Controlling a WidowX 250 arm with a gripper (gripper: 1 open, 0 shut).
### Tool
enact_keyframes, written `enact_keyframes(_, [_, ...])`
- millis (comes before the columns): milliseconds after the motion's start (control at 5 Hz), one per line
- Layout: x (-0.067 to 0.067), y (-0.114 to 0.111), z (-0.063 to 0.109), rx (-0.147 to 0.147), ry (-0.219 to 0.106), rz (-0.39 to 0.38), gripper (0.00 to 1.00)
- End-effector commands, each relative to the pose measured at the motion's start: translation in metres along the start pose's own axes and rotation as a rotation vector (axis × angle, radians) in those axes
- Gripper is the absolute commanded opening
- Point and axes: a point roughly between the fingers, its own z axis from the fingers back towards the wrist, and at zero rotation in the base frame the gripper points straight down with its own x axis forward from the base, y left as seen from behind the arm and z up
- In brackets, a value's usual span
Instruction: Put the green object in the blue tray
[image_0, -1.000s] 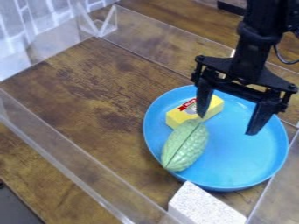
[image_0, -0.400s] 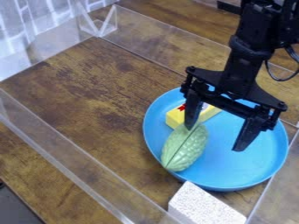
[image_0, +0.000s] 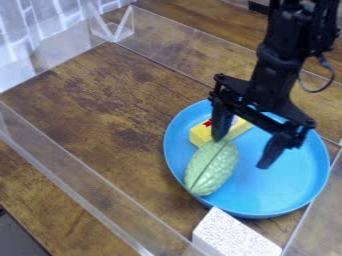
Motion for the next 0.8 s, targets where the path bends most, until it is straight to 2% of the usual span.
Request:
enact_keyframes(0, [0.007, 0.018, 0.031, -0.006, -0.053, 0.004, 1.00])
enact_keyframes(200, [0.005, 0.018, 0.037, -0.005, -0.056, -0.012, 1.00])
enact_keyframes(600, [0.003, 0.028, 0.020, -0.007, -0.067, -0.093, 1.00])
